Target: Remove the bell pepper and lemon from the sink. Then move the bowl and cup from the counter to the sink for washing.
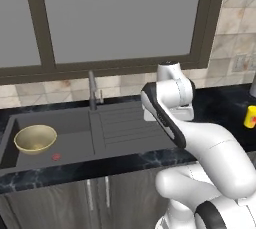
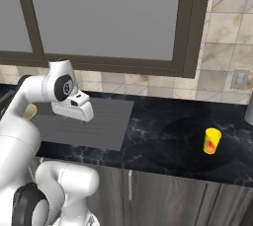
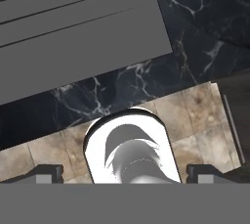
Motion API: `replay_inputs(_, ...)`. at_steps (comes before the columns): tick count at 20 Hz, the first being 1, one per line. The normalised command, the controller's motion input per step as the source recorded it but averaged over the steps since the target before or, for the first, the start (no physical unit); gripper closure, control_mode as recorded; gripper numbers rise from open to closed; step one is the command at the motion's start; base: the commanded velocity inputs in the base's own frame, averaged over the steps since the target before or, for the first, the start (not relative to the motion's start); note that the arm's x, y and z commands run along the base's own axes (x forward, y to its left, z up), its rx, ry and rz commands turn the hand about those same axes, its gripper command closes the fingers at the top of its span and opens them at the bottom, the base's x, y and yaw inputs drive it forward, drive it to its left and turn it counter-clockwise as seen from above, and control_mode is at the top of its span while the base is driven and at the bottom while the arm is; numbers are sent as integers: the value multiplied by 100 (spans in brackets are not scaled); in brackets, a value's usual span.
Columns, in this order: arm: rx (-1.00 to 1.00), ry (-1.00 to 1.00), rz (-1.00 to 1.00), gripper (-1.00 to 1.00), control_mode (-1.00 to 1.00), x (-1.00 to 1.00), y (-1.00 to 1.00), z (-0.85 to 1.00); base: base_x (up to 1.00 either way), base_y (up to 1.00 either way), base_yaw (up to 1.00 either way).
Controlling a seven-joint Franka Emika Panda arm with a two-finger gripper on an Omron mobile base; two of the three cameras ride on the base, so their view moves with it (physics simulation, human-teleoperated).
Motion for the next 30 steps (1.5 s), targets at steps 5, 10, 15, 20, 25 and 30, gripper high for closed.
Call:
replay_inputs(5,0,0,0,-100,100,0,0,0,8,-39,0)
replay_inputs(10,0,0,0,-100,100,0,0,0,10,-30,0)
replay_inputs(15,0,0,0,-100,100,0,0,0,15,-26,0)
replay_inputs(20,0,0,0,-100,100,0,0,0,18,-19,0)
replay_inputs(25,0,0,0,-100,100,0,0,0,4,-5,0)
replay_inputs(30,0,0,0,-100,100,0,0,0,0,0,0)
